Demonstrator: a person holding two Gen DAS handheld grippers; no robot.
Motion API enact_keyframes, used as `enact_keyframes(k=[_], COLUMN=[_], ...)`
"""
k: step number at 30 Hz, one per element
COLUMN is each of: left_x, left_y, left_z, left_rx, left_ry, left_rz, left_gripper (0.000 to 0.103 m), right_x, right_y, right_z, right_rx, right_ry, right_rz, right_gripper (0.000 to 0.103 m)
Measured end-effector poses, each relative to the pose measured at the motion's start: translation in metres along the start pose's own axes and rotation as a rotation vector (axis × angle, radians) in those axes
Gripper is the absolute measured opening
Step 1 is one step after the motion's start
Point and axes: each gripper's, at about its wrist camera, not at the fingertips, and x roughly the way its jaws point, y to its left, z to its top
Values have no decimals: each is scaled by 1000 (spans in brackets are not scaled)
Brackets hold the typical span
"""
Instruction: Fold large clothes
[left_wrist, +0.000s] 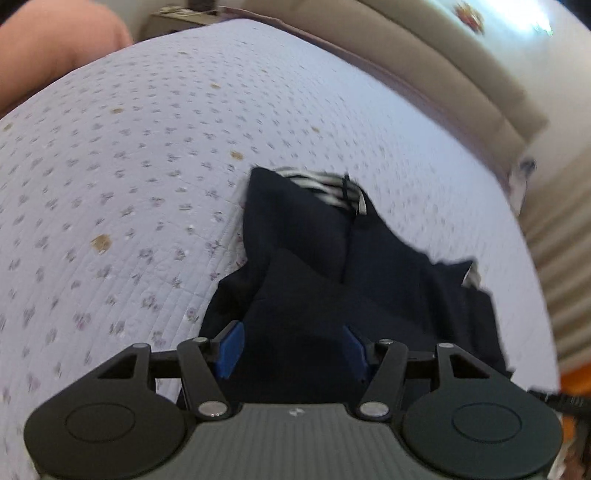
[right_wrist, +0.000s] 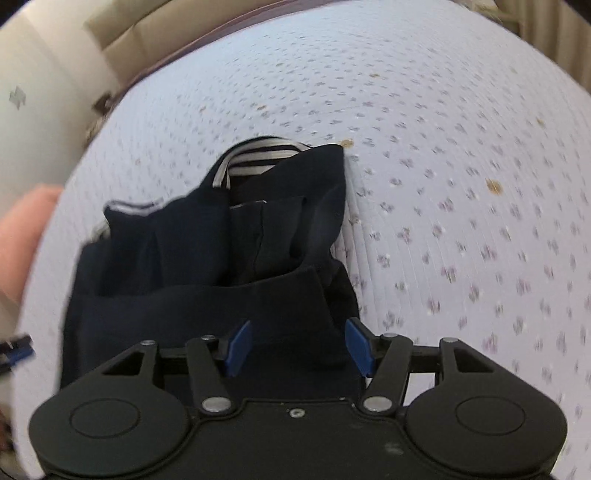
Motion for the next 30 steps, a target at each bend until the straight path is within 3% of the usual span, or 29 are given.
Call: enact_keyframes(k=[7, 15, 16, 17, 18, 19, 25, 30], left_x=[50, 79, 83, 86, 87, 88, 47, 17], left_y=[4, 7, 7, 8, 9, 10, 7, 2], left_z=[1, 6, 7, 8, 8, 7, -4, 5], left_rx=[107, 99, 105, 104, 105, 106, 55, 9], left_ry=[-31, -22, -6, 7, 17, 27, -97, -177], left_rz=[-8, -41, -20, -6, -2, -17, -61, -126], left_gripper=[62, 60, 55, 41, 18, 13, 12, 12], right_x=[50, 79, 81, 82, 81, 80, 38, -9], right_y=[10, 17, 20, 24, 28, 33, 60, 73], right_z=[-2, -10, -10, -10, -12, -14, -34, -26], right_rx=[-133, -90, -88, -94, -107, -129, -233, -241], right_ry=[-35, -31, -30, -34, -39, -43, -164, -286], right_rz=[-86, -67, -65, -64, -72, -88, -132, -137], right_gripper=[69, 67, 56, 37, 27, 20, 14, 14])
